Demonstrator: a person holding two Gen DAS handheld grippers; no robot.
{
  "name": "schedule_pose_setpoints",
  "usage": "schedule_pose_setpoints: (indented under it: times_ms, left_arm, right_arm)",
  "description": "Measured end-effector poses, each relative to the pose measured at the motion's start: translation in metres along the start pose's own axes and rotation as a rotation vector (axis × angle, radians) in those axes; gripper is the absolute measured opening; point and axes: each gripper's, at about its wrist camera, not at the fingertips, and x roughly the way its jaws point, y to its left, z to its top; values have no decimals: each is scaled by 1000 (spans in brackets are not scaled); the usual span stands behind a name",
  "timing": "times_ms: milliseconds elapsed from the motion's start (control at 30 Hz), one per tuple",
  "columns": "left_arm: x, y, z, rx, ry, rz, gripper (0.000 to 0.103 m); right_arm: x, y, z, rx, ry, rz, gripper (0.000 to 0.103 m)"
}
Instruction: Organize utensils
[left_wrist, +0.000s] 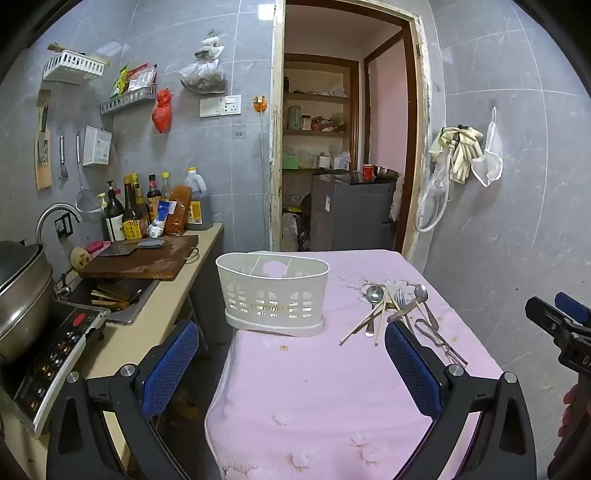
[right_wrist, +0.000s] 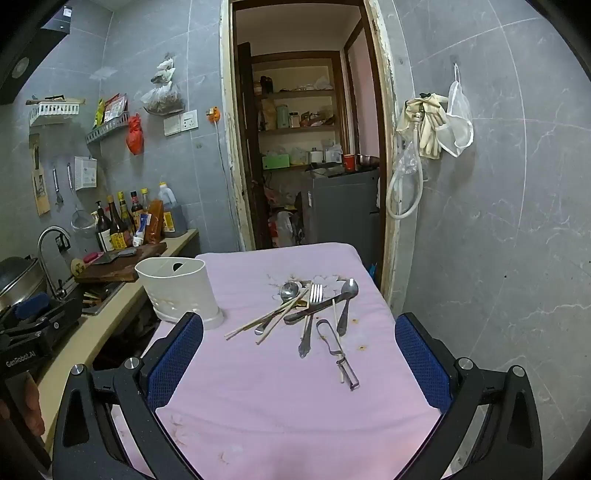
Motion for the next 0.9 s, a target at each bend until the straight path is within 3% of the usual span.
schedule_pose_setpoints:
  times_ms: [900]
  left_arm:
    - [5,11,-9,2,7,-13,102]
  right_arm:
    - [7,8,-2,10,18,-3,102]
